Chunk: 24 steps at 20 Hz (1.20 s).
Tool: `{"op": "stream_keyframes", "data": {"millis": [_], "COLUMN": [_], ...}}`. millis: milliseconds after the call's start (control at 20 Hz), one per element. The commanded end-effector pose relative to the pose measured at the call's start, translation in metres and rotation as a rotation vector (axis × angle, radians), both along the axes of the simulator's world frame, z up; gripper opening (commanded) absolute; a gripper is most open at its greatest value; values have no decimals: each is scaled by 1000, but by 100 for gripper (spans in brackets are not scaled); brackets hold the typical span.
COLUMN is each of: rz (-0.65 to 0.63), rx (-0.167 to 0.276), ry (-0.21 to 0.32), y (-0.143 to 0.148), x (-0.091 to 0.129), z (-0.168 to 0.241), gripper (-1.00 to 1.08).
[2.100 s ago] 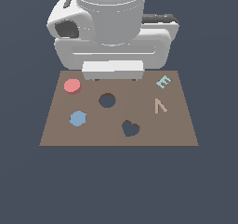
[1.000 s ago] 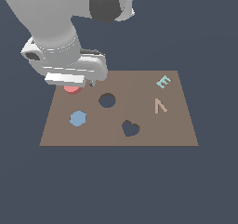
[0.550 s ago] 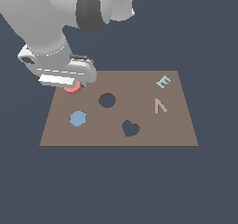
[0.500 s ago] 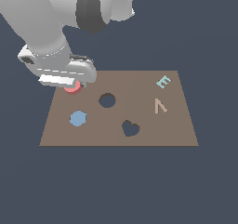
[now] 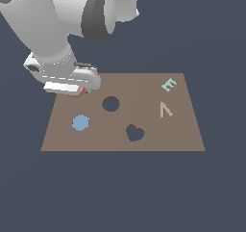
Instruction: Insert a designated object into the corresponding slot on a board.
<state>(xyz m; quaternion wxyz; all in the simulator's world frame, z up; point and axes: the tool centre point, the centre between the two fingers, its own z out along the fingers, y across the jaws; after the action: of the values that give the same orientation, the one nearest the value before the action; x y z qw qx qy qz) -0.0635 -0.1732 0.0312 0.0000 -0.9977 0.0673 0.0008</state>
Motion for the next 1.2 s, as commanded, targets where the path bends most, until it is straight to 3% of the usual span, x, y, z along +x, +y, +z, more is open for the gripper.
{"op": "stream_keyframes", "data": {"millis": [0, 700, 1150], "rz": [0, 7, 119], "rx": [0, 0, 0], "ry": [-1, -2, -2], "y": [0, 0, 0], "x": [0, 1, 9], "z": [-2, 0, 0], "gripper": [-100, -100, -100]}}
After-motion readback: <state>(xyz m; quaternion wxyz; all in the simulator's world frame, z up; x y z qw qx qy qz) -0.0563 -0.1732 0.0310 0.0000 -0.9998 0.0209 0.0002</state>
